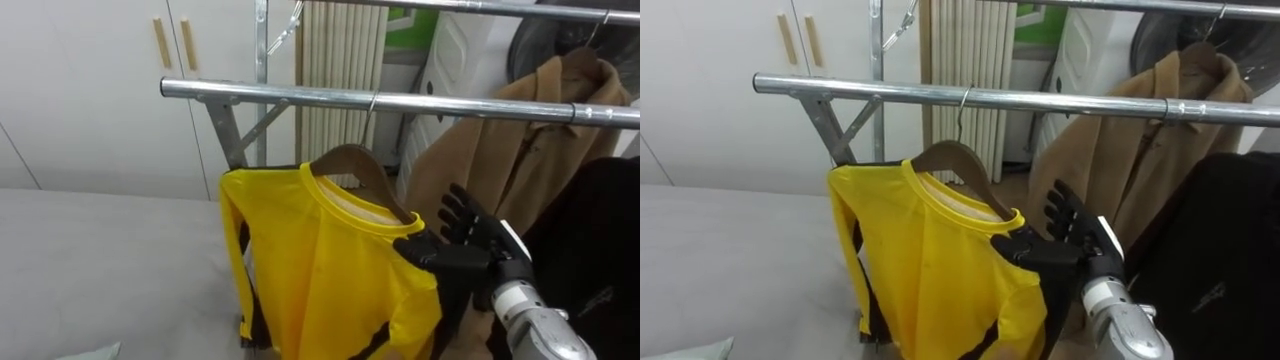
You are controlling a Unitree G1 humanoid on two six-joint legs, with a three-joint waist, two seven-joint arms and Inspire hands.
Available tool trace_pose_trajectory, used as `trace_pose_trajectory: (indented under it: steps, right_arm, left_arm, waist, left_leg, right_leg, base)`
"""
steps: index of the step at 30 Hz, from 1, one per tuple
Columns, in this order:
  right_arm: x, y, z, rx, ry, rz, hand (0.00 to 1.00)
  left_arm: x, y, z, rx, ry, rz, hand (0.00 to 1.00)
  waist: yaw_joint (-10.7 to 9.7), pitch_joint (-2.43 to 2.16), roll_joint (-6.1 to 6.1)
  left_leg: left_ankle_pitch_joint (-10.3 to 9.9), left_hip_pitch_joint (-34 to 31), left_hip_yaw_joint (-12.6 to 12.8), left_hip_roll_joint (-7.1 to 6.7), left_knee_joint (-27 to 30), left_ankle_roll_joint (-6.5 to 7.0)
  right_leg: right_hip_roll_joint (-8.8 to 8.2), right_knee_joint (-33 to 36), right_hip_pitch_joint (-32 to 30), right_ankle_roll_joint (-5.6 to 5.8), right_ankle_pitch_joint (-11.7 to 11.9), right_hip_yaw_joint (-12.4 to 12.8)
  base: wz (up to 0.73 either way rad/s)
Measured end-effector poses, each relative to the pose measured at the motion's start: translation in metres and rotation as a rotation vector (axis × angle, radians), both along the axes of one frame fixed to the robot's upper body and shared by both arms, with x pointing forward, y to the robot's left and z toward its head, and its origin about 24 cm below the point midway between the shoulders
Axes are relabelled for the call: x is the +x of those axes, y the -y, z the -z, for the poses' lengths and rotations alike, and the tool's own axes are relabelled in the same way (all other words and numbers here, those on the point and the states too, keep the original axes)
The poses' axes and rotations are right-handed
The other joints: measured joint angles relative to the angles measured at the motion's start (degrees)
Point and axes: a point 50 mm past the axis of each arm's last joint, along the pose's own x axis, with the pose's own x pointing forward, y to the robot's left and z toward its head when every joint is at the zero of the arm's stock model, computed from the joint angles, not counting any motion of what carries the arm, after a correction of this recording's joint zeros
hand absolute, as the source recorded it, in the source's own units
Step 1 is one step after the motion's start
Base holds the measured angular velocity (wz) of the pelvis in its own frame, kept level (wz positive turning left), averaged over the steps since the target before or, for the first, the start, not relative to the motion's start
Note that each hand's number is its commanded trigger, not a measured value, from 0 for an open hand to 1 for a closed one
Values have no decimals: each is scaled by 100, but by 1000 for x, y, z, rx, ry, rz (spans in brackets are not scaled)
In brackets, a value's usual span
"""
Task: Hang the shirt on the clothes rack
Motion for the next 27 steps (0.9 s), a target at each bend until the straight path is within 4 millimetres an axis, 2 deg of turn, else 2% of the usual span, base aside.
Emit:
trace_pose_trajectory:
  steps: [6, 11, 16, 22, 27]
  right_arm:
    - [-1, 4, 1, -59, -8, 44, 0]
    - [-1, 7, 1, -111, -8, 57, 0]
    - [-14, 22, 10, -220, -40, 124, 0]
    - [-25, 47, 12, -237, -48, 269, 0]
    - [-42, 54, 25, -246, -100, 295, 0]
  left_arm:
    - [-2, 1, 0, 4, 1, -10, 0]
    - [-4, 1, 0, 4, -4, -13, 0]
    - [-5, 3, 0, 2, -5, -23, 0]
    - [-7, 1, 0, 10, 6, -63, 0]
    - [-8, 1, 0, 11, 6, -69, 0]
  waist:
    - [-36, 4, 14]
    - [-148, 4, 18]
    - [-267, -3, 30]
    - [-318, -6, 27]
    - [-391, -10, 21]
  left_leg:
    - [0, 0, 35, 8, -3, 0]
    - [0, 3, 37, 12, -9, -1]
    - [0, -54, 38, 12, -12, -1]
    - [0, -44, 44, 16, -18, -1]
    - [0, -33, 57, 17, -17, -1]
  right_leg:
    - [13, 2, -9, -1, 2, 28]
    - [35, -4, -12, -4, 4, 21]
    - [23, -2, -41, -3, 3, 16]
    - [25, -7, -38, -2, 2, 39]
    - [27, -8, -37, 0, 2, 52]
  base:
    - [-3]
    - [0]
    - [0]
    - [0]
    - [-1]
